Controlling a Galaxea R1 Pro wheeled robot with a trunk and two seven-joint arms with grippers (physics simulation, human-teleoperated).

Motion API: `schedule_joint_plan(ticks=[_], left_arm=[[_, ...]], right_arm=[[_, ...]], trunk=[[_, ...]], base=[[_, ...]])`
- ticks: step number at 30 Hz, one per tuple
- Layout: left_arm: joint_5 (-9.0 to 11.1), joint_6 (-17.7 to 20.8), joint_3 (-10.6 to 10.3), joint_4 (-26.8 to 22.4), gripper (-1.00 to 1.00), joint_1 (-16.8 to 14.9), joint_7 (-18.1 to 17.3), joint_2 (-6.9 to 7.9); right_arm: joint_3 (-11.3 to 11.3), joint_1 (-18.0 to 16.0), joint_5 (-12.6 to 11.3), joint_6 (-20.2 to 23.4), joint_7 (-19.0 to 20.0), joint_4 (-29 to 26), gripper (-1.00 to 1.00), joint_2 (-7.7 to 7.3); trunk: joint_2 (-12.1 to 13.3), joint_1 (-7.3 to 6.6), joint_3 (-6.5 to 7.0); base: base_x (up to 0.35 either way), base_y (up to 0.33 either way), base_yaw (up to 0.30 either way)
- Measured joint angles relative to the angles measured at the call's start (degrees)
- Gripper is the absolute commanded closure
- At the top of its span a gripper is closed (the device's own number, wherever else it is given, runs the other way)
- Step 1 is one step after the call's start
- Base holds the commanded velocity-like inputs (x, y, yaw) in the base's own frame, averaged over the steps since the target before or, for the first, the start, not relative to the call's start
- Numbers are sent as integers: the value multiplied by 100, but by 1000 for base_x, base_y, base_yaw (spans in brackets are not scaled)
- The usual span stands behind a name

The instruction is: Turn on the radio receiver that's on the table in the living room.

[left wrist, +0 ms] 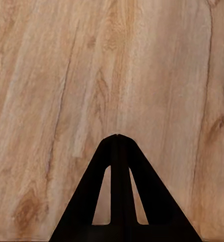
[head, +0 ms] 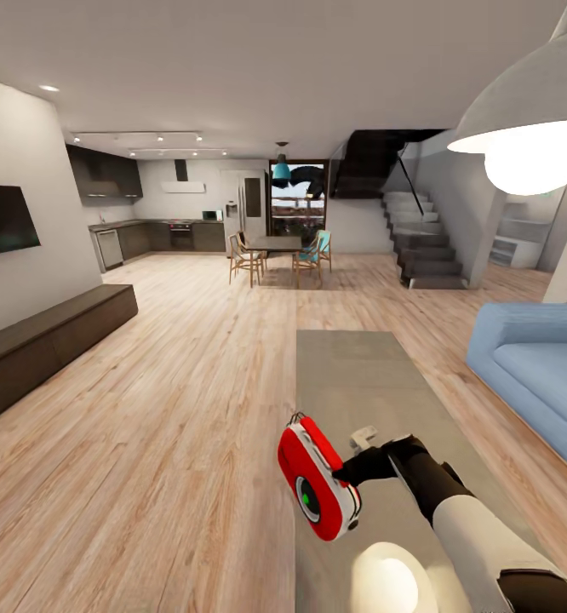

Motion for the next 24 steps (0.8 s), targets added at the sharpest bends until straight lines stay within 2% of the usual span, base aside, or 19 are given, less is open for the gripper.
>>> schedule_joint_plan(ticks=[3, 5, 13, 19, 24], left_arm=[[4, -383, 112, 432, 100, 0, -23, 37], [0, -493, 136, 555, 100, -1, -27, 47], [12, -543, 223, 619, 100, -1, -23, 31], [4, -559, 243, 621, 100, -1, 1, -18], [11, -559, 261, 621, 100, -1, -2, 10]], right_arm=[[-105, 1, 0, 21, -40, 2, 100, 0], [-108, -2, -2, 55, -47, 4, 100, 0], [-101, 0, 14, 144, -127, 23, 100, 1], [-96, 0, 19, 544, -856, 391, 100, -5], [-100, 2, -32, 639, -991, 647, 100, -13]], trunk=[[0, 0, 0], [0, 0, 0], [0, 0, 0], [0, 0, 0], [0, 0, 0]], base=[[0, 0, 0], [0, 0, 0], [0, 0, 0], [0, 0, 0], [0, 0, 0]])
